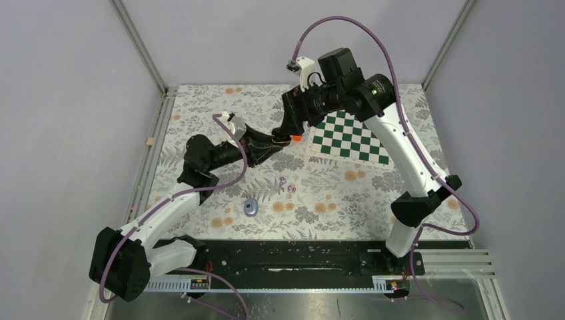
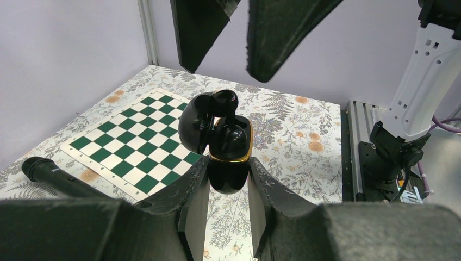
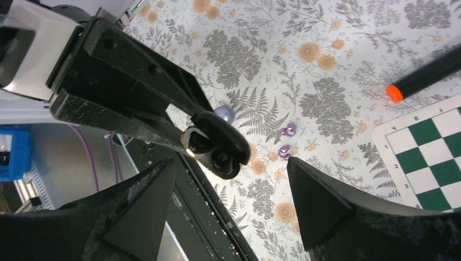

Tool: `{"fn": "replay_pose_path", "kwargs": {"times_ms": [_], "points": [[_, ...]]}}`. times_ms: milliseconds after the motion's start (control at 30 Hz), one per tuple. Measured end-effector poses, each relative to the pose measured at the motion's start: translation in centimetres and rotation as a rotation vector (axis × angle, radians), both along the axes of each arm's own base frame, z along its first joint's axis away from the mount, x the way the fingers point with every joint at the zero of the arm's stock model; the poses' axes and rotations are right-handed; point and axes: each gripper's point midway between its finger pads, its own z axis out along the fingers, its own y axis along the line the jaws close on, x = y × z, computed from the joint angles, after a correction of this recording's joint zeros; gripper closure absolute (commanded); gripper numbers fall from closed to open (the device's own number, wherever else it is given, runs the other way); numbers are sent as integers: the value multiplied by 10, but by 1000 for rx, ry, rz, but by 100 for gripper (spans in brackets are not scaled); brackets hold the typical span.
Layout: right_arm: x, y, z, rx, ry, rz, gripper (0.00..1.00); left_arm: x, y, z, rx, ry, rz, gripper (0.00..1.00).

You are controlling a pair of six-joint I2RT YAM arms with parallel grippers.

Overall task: Insert the wireless bluetooth earbuds into the charging case
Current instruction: Insert the right earbud into the right side groove of the charging case, then close the charging case with the earbuds inside.

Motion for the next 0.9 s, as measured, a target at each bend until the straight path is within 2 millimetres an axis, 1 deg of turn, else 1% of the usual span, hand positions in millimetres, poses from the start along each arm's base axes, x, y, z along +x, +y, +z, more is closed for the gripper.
{"fn": "replay_pose_path", "kwargs": {"times_ms": [67,200,300,467,567,767,867,900], "points": [[4,-3,0,-8,-11,-16,20,0,0,0,0,0,0,100],[14,-11,-2,-43,-52,-45,30,0,0,1,-1,-3,-1,100],[16,-16,-3,-64,-76,-50,44,-1,0,3,-2,-7,-4,100],[9,-20,2,-60,-90,-30,58,0,-1,6,-4,-13,-8,100],[2,-19,6,-41,-89,-2,64,1,-2,5,-3,-10,-9,100],[-9,-12,10,1,-61,55,65,2,-2,4,0,-4,-9,100],[-12,-10,11,11,-54,70,58,2,-2,4,0,-3,-9,100],[-13,-10,11,15,-51,74,57,2,-2,4,0,-3,-9,100]]}}
